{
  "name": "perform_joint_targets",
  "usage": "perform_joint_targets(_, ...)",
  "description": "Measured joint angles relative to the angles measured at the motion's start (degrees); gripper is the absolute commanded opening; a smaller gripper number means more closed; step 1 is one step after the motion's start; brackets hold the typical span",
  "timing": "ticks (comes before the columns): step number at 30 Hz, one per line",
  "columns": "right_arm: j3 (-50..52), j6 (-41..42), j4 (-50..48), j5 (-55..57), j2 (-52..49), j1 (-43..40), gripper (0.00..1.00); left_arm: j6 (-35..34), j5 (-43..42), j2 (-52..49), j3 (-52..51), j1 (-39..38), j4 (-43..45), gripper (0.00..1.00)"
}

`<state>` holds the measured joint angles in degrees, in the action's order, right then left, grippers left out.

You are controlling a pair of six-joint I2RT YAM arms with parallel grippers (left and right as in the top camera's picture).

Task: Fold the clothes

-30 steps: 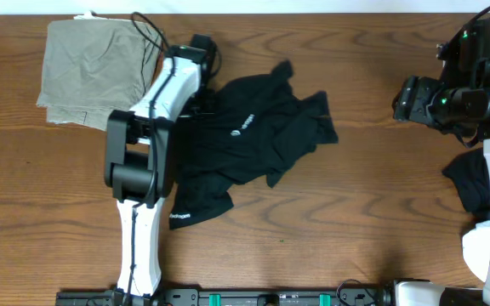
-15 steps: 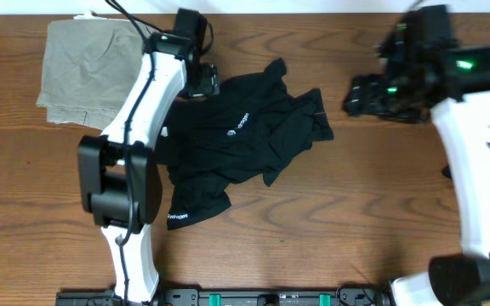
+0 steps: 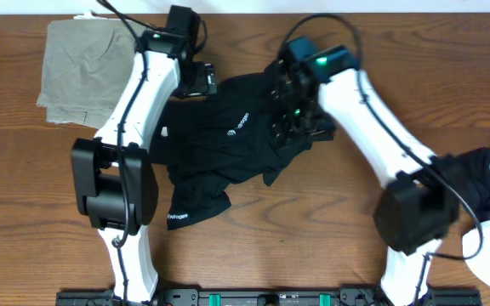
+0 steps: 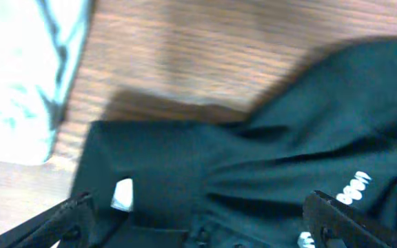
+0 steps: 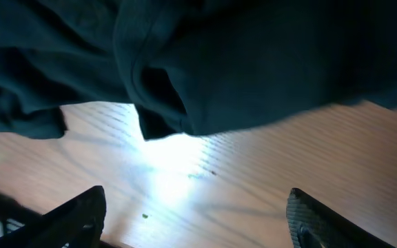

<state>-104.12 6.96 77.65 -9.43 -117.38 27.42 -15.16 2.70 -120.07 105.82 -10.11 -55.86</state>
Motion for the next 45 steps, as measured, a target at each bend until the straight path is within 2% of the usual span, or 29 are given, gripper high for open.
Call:
perform_joint_targets(7,0.0,1.14,-3.56,0.37,-4.13,2.75,0.77,-1.81,0.76,0.0,0.0,5.77,-2.84,0.98)
perform_joint_targets(10,0.0,1.51,-4.9,0.39,-5.73,3.96,0.62,-2.03,0.92,0.0,0.0,6.71,-3.8,0.98)
perform_joint_targets(12,0.0,1.86,-5.03,0.44,-6.71,4.59,0.58,-2.21,0.94,-0.02,0.0,6.71,-4.17,0.98)
perform_joint_targets(28,1.79,2.03,-7.82,4.13,-8.79,8.04,0.59,-2.67,0.94,-0.02,0.0,6.54,-4.94,0.98)
perform_joint_targets(35,2.97,3.17,-8.07,4.5,-8.79,8.04,0.31,-2.67,0.94,-0.02,0.0,6.54,-5.22,0.98)
perform_joint_targets(40,2.99,4.26,-7.78,4.7,-8.79,8.04,0.22,-2.67,0.92,-0.02,0.0,6.54,-5.25,0.98)
perform_joint_targets(42,2.99,4.35,-7.56,4.76,-8.79,8.04,0.12,-2.67,0.7,-0.02,0.0,6.54,-5.25,0.98)
perform_joint_targets(43,2.99,4.46,-7.32,4.79,-8.79,8.04,0.03,-2.67,0.61,-0.02,0.0,6.54,-5.25,0.98)
perform_joint_targets(45,3.02,4.76,-6.54,4.85,-8.79,8.04,0.01,-2.64,-0.11,-0.02,0.0,6.56,-5.18,0.98)
